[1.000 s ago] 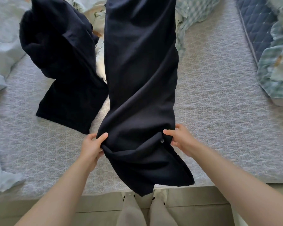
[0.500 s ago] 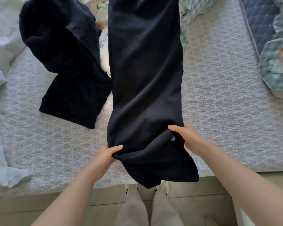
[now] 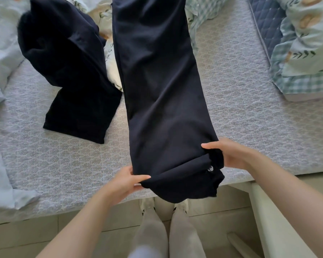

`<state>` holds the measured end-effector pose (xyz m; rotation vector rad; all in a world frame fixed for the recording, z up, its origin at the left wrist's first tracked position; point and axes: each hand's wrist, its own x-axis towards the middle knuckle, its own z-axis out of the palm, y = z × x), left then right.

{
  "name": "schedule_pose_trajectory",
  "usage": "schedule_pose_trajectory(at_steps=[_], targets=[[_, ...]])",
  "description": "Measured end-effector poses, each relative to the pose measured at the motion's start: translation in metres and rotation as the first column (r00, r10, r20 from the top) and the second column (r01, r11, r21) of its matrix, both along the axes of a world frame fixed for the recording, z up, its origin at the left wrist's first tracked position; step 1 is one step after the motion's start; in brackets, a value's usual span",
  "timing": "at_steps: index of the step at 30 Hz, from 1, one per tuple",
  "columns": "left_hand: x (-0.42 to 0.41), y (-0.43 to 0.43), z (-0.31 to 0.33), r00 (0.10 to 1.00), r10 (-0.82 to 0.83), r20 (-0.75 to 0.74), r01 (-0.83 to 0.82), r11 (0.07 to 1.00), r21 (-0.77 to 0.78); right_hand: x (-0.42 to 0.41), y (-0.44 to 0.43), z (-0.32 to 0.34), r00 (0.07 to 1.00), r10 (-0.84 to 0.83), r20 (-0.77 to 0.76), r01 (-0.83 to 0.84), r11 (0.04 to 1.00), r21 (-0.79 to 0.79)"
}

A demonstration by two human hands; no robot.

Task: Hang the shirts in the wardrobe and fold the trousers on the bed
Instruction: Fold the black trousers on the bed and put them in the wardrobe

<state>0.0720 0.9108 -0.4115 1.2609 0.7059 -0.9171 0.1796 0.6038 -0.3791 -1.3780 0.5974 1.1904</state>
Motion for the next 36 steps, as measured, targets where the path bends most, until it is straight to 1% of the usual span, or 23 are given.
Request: schedule_pose_trajectory(at_steps=[2, 4, 6, 8, 9, 10, 14, 17, 18, 20, 21, 23, 24, 25, 26, 28, 29, 31, 33, 36], targets=[[-0.004, 0.001, 0.001, 0.999, -0.05, -0.005, 0.05, 0.999, 0.015, -0.003, -0.006, 0.003, 0.999, 0.034, -0.013, -0.033, 0.999, 0.032], [-0.007, 0.001, 0.0, 0.998, -0.063, -0.019, 0.064, 0.997, 0.033, -0.007, -0.01, 0.005, 0.999, 0.047, 0.02, -0.048, 0.996, 0.076], [-0.011, -0.001, -0.001, 0.998, -0.042, -0.04, 0.044, 0.999, 0.032, -0.014, -0.012, 0.005, 0.999, 0.011, 0.042, -0.018, 0.988, 0.15], [-0.015, -0.005, 0.0, 0.998, -0.027, -0.054, 0.027, 1.0, 0.008, -0.02, -0.012, 0.005, 0.999, -0.04, 0.014, 0.036, 0.975, 0.218], [-0.017, -0.007, 0.001, 0.998, -0.03, -0.061, 0.03, 1.0, -0.004, -0.023, -0.011, 0.005, 0.999, -0.046, 0.001, 0.045, 0.975, 0.219], [-0.018, -0.01, 0.003, 0.997, -0.035, -0.067, 0.033, 0.999, -0.021, -0.025, -0.01, 0.005, 0.999, -0.032, 0.002, 0.031, 0.98, 0.195], [-0.021, -0.011, 0.006, 0.993, -0.026, -0.117, 0.015, 0.996, -0.09, -0.029, -0.008, 0.005, 0.992, 0.106, 0.062, -0.107, 0.994, 0.018], [-0.018, -0.01, 0.001, 0.987, -0.058, -0.15, 0.041, 0.992, -0.117, -0.029, -0.009, 0.005, 0.993, 0.119, 0.021, -0.119, 0.993, 0.005], [-0.018, -0.01, -0.002, 0.985, -0.071, -0.155, 0.058, 0.994, -0.087, -0.029, -0.01, 0.005, 0.993, 0.119, -0.002, -0.119, 0.993, -0.001], [-0.018, -0.009, -0.009, 0.978, -0.148, -0.147, 0.16, 0.985, 0.07, -0.03, -0.012, 0.003, 0.987, 0.153, -0.05, -0.154, 0.988, -0.016], [-0.019, -0.006, -0.015, 0.968, -0.215, -0.13, 0.236, 0.956, 0.175, -0.032, -0.013, 0.001, 0.98, 0.19, -0.064, -0.192, 0.981, -0.03], [-0.022, 0.001, -0.026, 0.934, -0.343, -0.102, 0.356, 0.859, 0.368, -0.04, -0.012, -0.008, 0.965, 0.258, -0.042, -0.261, 0.961, -0.092], [-0.025, 0.005, -0.031, 0.922, -0.368, -0.118, 0.38, 0.809, 0.449, -0.044, -0.011, -0.011, 0.965, 0.262, -0.006, -0.261, 0.957, -0.126], [-0.028, 0.008, -0.036, 0.922, -0.358, -0.147, 0.382, 0.781, 0.494, -0.048, -0.009, -0.014, 0.971, 0.238, 0.033, -0.232, 0.963, -0.14], [-0.031, 0.009, -0.04, 0.93, -0.329, -0.161, 0.364, 0.787, 0.498, -0.053, -0.007, -0.016, 0.976, 0.206, 0.063, -0.197, 0.972, -0.131], [-0.036, 0.004, -0.04, 0.962, -0.223, -0.156, 0.271, 0.851, 0.451, -0.064, -0.004, -0.022, 0.982, 0.172, 0.074, -0.162, 0.98, -0.118], [-0.038, 0.0, -0.038, 0.973, -0.18, -0.147, 0.227, 0.873, 0.431, -0.069, -0.003, -0.025, 0.98, 0.187, 0.073, -0.177, 0.976, -0.131], [-0.043, -0.008, -0.039, 0.982, -0.145, -0.124, 0.184, 0.893, 0.411, -0.079, 0.001, -0.026, 0.959, 0.271, 0.08, -0.254, 0.951, -0.176], [-0.048, -0.013, -0.04, 0.984, -0.128, -0.123, 0.168, 0.893, 0.418, -0.086, 0.008, -0.026, 0.938, 0.331, 0.105, -0.306, 0.931, -0.198], [-0.052, -0.018, -0.047, 0.977, -0.138, -0.165, 0.201, 0.857, 0.475, -0.093, 0.018, -0.026, 0.897, 0.415, 0.149, -0.371, 0.893, -0.254]])
